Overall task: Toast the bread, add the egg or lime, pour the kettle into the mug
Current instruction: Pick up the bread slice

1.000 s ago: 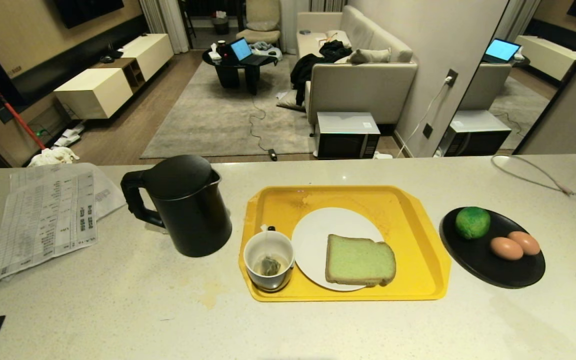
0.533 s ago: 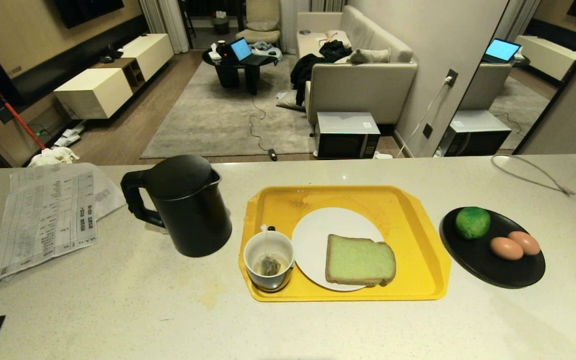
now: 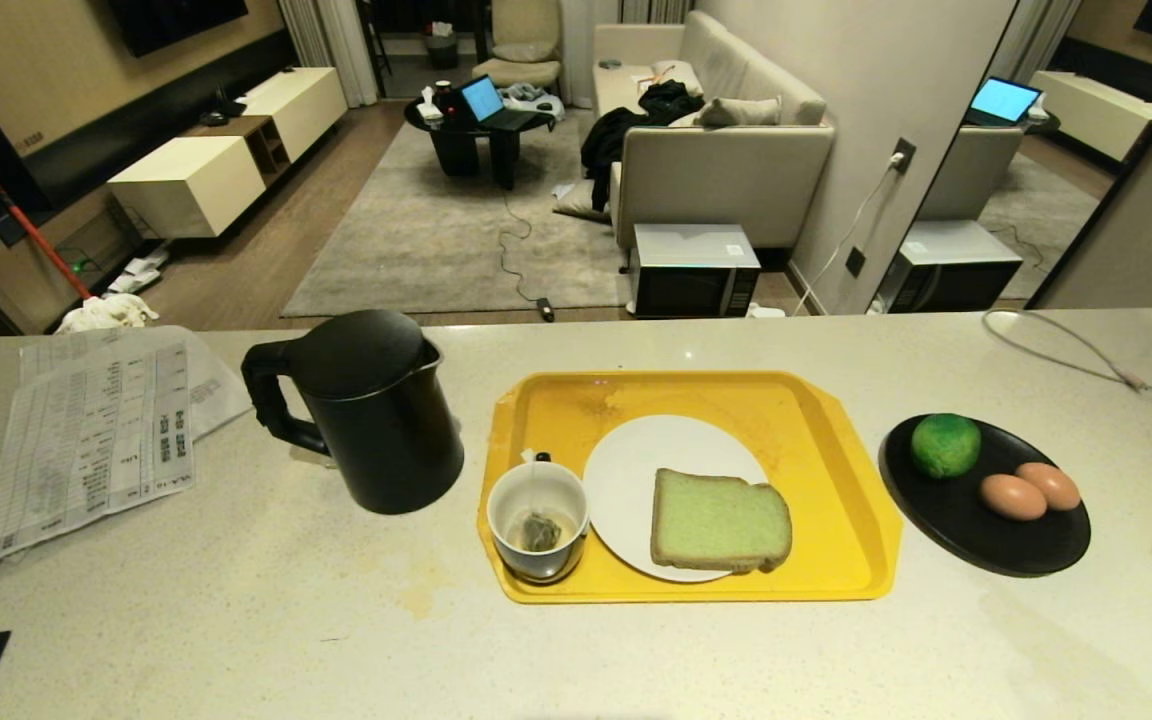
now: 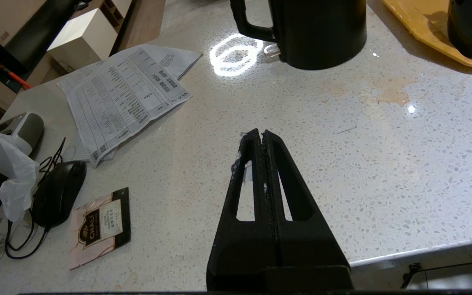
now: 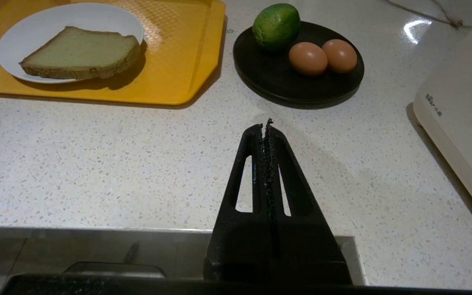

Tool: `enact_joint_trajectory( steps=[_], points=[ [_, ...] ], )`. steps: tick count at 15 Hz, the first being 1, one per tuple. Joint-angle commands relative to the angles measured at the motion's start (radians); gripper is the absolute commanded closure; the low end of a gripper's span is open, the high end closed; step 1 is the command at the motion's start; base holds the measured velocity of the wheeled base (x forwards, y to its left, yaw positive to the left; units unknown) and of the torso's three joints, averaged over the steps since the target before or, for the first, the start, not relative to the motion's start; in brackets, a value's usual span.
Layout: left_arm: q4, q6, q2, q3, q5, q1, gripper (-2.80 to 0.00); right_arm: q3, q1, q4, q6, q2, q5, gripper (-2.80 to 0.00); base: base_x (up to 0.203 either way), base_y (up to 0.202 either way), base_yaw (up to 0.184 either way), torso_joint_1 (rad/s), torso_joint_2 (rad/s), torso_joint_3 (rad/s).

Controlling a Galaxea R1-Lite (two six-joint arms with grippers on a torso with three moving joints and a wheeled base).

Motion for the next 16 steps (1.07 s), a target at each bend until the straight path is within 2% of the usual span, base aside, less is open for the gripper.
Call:
enact_joint_trajectory(
  steps=[1,16],
  points=[
    [-0.002,0.002,-0.001,0.0,0.0,0.0,0.0,0.003,0.001,0.0,0.0,0.0,0.0,0.0,0.0,0.0,0.0,0.0,0.0,0.0],
    [-0.002,0.002,-0.001,0.0,0.0,0.0,0.0,0.003,-0.001,0.0,-0.002,0.0,-0.004,0.0,0.0,0.0,0.0,0.0,0.0,0.0]
  ],
)
